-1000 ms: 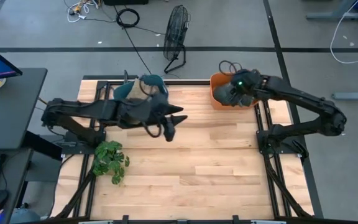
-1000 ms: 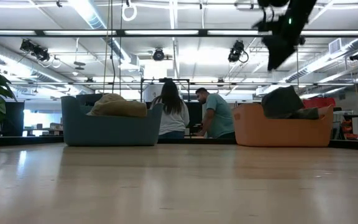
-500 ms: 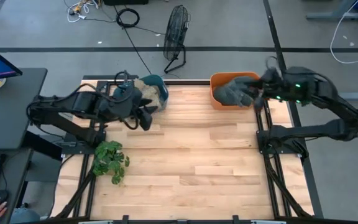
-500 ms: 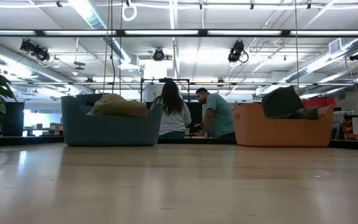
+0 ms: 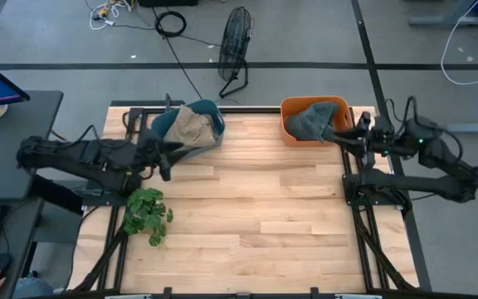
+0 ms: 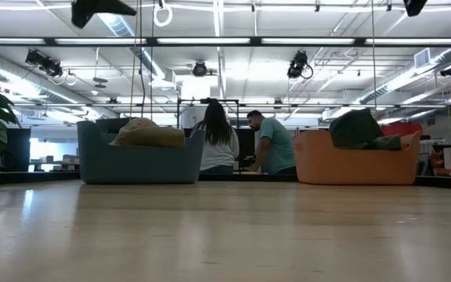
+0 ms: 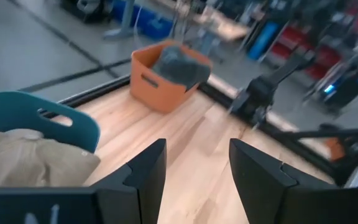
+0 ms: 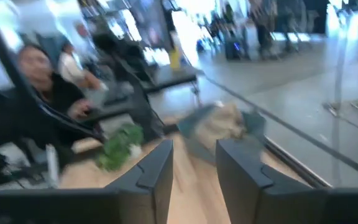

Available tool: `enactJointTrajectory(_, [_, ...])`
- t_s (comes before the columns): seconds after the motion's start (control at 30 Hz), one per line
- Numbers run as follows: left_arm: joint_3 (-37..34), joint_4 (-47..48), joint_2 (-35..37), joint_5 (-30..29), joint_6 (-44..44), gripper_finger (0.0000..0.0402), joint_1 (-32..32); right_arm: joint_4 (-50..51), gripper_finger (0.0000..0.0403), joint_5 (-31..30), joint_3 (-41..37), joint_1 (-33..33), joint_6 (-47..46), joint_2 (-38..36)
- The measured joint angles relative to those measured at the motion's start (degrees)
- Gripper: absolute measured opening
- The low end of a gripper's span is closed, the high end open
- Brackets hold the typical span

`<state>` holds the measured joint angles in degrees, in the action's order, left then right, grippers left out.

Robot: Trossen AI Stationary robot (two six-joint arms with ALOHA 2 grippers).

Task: Pick & Place hat
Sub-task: Return to Home Position

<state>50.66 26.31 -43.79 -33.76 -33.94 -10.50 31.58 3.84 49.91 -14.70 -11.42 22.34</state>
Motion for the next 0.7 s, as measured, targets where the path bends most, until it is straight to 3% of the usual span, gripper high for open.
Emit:
enactJointTrajectory(0.27, [-21.49, -21.94, 15.34, 2.85, 3.02, 0.0179, 1.25, -10.98, 0.0114, 1.81, -13.94, -0.02, -2.68, -11.27])
enactJointTrajectory(0.4, [-27.36, -24.23, 20.90, 3.29, 2.53, 0.0179, 1.88, -13.14, 0.0113, 2.51, -18.19, -0.02, -3.57, -15.22])
enactJointTrajectory(0.7, [-32.71, -23.64, 32.56, 4.01, 6.38, 0.0179, 3.99, -13.92, 0.0113, 7.78, -23.08, -0.01, -6.12, -22.28])
